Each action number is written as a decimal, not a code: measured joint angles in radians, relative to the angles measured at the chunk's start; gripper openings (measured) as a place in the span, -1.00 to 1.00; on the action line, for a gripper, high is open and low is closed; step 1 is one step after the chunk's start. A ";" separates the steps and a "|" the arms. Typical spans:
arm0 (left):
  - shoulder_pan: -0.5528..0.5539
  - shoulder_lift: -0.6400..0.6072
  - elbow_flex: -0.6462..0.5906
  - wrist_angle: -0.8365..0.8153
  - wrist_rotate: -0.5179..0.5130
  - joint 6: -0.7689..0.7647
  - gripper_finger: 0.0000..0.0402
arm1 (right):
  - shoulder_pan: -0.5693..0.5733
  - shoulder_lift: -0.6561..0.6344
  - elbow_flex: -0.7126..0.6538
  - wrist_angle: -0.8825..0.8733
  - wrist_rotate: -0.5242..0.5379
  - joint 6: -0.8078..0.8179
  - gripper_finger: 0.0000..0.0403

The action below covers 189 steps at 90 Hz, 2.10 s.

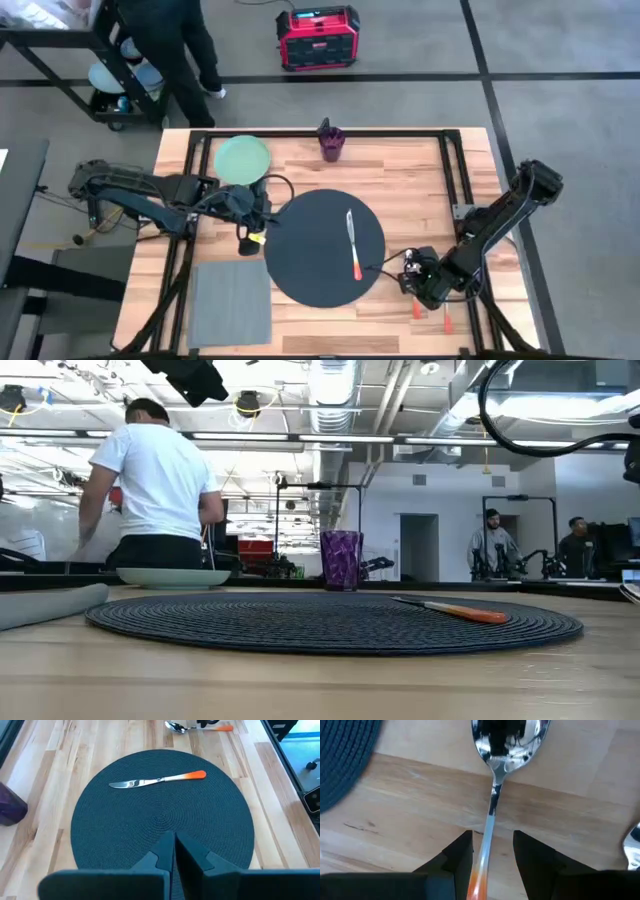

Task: Set table place
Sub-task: Put the orange spoon next to the table knife on the table mat

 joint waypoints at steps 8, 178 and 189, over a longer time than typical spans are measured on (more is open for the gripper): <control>0.000 0.000 0.000 0.000 0.000 0.000 -1.00 | -0.020 0.026 0.000 0.007 0.001 -0.023 -0.36; 0.000 0.000 -0.048 -0.007 0.000 0.047 -1.00 | -0.758 0.081 0.196 0.078 -0.170 -0.980 -1.00; 0.000 0.000 -0.049 -0.005 0.000 0.046 -1.00 | -0.764 0.081 0.194 0.081 -0.173 -0.982 -1.00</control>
